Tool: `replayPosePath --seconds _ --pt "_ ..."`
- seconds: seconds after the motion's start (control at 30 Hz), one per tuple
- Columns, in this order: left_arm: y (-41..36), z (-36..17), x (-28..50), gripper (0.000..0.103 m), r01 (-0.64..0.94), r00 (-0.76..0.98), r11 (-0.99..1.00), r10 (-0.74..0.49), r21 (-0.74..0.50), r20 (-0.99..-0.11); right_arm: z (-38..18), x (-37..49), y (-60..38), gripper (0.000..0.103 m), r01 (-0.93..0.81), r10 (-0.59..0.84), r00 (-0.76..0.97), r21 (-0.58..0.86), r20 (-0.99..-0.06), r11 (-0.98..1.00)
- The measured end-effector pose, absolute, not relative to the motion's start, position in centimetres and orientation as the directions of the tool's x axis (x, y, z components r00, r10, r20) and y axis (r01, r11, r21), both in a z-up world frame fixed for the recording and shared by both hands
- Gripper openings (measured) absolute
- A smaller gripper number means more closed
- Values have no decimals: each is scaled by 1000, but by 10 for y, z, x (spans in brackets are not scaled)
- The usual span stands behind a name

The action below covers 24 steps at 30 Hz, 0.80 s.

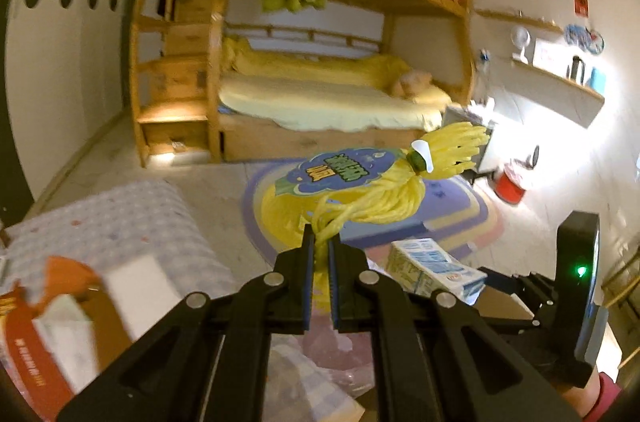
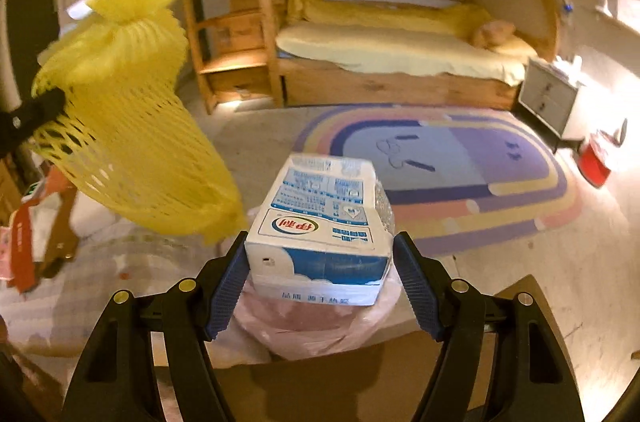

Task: Collect trash
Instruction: 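Lift the foam net and milk carton and carry both toward the trash bag, then open both tools to drop the net and carton into the bag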

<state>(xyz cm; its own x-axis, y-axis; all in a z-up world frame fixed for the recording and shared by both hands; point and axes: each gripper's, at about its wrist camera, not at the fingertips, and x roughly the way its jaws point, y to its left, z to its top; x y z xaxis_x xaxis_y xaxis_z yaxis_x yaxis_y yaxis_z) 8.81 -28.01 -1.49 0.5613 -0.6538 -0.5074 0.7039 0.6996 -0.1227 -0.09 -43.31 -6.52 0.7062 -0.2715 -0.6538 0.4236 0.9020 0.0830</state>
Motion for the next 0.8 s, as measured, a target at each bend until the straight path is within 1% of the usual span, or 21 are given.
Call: replayPosePath --seconds 0.27,0.33,0.37,0.4,0.43,0.47,0.5,0.57,0.8 --pt "-325 -56 118 6 715 494 687 -628 -131 -601 -102 22 -452 69 436 -248 682 110 -689 893" --pt "-332 -64 125 8 710 475 690 -615 -138 -629 -110 32 -458 69 437 -242 677 115 -696 892" --pt "-334 -67 128 13 710 468 690 -610 -139 -640 -112 35 -457 69 437 -238 674 116 -699 892" --pt "-338 -70 132 21 712 456 688 -605 -140 -653 -114 40 -459 69 431 -228 672 122 -704 894" --pt "-341 -73 134 27 709 453 692 -594 -136 -665 -116 43 -460 69 428 -220 668 125 -711 895" --pt "-341 -74 136 43 704 456 698 -587 -132 -669 -119 47 -462 70 421 -205 660 130 -723 898" --pt "-340 -75 137 57 700 456 701 -584 -134 -671 -121 49 -462 71 421 -199 654 132 -729 897" --pt "-337 -74 135 59 699 460 702 -588 -137 -665 -122 48 -462 73 432 -205 648 133 -733 892" --pt "-316 -59 128 59 684 506 718 -592 -126 -628 -105 30 -452 73 448 -215 676 161 -705 880"
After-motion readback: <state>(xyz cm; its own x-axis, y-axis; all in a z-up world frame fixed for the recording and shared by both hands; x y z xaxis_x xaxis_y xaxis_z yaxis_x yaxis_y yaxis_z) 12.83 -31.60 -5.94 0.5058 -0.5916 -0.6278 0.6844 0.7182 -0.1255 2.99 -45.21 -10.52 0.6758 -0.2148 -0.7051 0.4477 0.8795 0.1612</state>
